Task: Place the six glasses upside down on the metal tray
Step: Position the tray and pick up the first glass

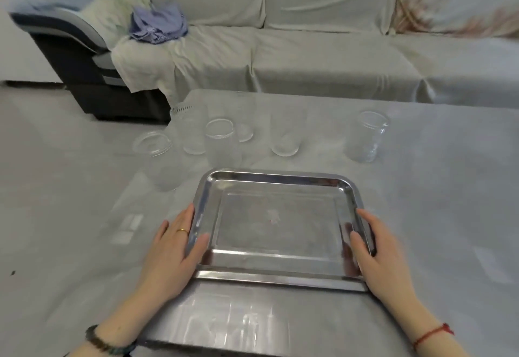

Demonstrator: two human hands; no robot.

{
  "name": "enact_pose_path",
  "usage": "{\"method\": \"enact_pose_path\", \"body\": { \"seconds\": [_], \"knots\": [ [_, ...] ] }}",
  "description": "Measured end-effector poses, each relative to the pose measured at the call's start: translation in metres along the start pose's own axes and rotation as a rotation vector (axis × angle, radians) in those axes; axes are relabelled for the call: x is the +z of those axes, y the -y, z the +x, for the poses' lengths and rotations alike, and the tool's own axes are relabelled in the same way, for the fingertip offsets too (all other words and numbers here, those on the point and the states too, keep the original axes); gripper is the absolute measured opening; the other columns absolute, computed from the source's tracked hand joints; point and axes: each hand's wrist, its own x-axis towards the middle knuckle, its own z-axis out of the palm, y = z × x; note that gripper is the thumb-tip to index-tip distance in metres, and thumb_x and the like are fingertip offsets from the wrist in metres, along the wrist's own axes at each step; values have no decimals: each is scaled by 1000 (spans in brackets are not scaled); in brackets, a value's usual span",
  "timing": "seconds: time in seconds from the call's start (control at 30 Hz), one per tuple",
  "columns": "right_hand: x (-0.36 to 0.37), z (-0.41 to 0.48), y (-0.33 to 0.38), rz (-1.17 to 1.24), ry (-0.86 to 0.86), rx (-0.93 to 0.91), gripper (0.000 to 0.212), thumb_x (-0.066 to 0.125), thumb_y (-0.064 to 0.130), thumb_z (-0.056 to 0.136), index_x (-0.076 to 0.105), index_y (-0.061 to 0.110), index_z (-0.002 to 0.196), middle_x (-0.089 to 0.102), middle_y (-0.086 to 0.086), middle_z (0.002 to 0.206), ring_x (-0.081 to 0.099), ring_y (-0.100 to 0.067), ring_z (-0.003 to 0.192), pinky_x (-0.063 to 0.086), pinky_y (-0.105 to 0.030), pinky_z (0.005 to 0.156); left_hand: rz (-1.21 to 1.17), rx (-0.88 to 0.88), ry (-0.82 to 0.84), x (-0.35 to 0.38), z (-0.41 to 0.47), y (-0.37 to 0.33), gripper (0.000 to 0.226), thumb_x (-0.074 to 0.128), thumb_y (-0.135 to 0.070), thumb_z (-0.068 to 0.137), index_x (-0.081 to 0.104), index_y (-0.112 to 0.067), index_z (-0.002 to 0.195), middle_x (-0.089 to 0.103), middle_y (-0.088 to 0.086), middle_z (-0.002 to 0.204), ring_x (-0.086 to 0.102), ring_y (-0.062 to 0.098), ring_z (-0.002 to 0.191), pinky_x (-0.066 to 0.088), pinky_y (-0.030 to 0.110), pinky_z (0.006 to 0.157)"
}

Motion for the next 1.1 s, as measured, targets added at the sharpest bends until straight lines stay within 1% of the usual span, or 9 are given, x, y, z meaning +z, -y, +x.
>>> {"method": "enact_pose_path", "body": {
  "seconds": [0.13,0.27,0.37,0.53,0.7,0.77,0.9,0.97,1.1],
  "knots": [
    [-6,-3,11,2,-1,30,40,56,14,85,50,12,124,61,-9,121,55,-27,110,42,-40,96,-88,-41,1,-4,1,-3,64,33,-51,88,17,-19,141,29,0,150,25,12,137,6,30,115],
    [-20,-3,21,62,133,72,42,54,12,86,44,12,127,60,-10,119,56,-24,103,41,-33,90,-340,-221,100,-12,-5,-6,59,41,-40,90,16,-25,142,20,-6,152,5,20,142,3,35,116],
    [-33,-5,34,27,210,88,48,53,18,87,35,17,132,54,-9,128,53,-23,105,40,-34,93,-470,-259,161,-22,-18,-4,61,46,-36,89,19,-19,141,23,-2,151,16,15,140,10,28,114],
    [-26,-2,90,-60,181,-149,53,56,17,86,35,11,134,42,-9,141,38,-23,129,27,-31,108,-602,-340,178,-52,-21,2,65,51,-31,88,18,-13,141,22,3,152,24,14,137,16,28,112],
    [25,2,157,22,317,-298,56,56,28,86,31,21,136,38,1,144,35,-14,132,24,-21,103,-601,-301,79,-83,1,3,73,54,-34,85,13,-14,142,17,0,153,18,13,139,15,29,113],
    [50,8,180,42,397,-331,59,56,31,85,29,22,137,37,3,145,34,-14,132,25,-22,103,-605,-275,21,-94,14,5,73,57,-31,84,15,-14,142,24,-6,146,25,7,133,21,18,104],
    [99,28,215,127,485,-333,63,61,29,82,29,21,136,40,-1,142,39,-15,128,29,-23,102,-616,-247,-102,-107,44,9,74,64,-24,79,22,-13,139,29,-15,115,29,0,109,21,-9,65],
    [123,37,225,201,524,-285,65,62,28,81,28,22,136,39,-2,142,37,-15,129,31,-28,104,-623,-251,-131,-106,61,14,71,67,-21,76,28,-12,135,32,-20,107,32,1,104,27,-9,57],
    [171,58,234,281,538,-214,73,65,27,78,23,23,138,38,1,142,37,-16,130,31,-26,103,-664,-252,-108,-93,95,29,53,71,-23,70,39,-26,112,53,-21,104,50,6,106,39,11,70]
  ]
}}
